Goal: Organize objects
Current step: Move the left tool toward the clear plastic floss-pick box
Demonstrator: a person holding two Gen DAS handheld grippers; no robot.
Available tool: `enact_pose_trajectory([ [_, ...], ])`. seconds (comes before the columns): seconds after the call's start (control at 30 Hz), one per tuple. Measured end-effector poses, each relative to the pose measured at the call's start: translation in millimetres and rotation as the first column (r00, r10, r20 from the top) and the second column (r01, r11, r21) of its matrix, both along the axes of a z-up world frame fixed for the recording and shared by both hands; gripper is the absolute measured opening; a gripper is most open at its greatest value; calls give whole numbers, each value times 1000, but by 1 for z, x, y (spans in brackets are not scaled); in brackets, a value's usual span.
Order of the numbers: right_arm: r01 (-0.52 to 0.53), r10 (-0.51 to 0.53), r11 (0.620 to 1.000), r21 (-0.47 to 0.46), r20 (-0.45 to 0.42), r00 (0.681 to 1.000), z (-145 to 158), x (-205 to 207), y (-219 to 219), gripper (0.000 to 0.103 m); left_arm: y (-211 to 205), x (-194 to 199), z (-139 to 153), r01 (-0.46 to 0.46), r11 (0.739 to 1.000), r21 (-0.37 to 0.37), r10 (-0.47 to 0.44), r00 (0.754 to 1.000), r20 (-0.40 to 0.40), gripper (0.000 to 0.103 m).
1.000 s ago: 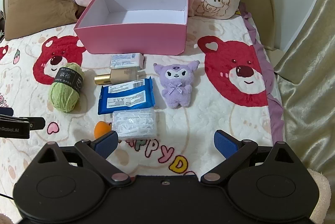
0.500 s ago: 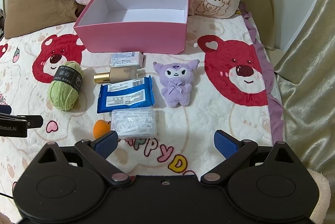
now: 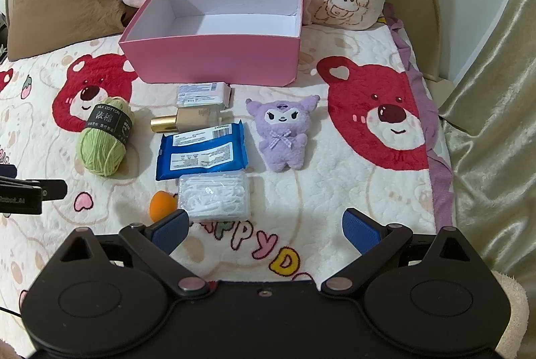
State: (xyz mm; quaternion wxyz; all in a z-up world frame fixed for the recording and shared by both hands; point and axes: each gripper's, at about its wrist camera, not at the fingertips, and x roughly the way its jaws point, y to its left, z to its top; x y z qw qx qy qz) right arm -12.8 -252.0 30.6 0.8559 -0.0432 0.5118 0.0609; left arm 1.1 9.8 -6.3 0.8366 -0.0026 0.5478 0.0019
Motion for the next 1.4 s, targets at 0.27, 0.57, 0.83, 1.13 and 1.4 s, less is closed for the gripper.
enact_pose_trajectory([
  [0.27,-1,1,1000,-5,-2,1000,0,-1,2,100,-2,0,-5,7,1000,4,-7,1000,-7,103],
  [0.57,-10,10,1000,0,4,1000,0,-2,1,100,4,-2,1,29,1000,-12,-29,1000,7,103],
  [0.83,-42,42,999,2,31,999,12,-6,-6,100,9,-6,3,50,997,-52,-51,999,-15,103],
  [1.13,-112,93,987,113,158,983,18,-5,-12,100,9,-8,16,83,987,-139,-74,995,71,103],
  [1.4,-266,218,957,117,315,924,12,10,-22,100,-19,10,29,178,978,-106,-158,972,174,103],
])
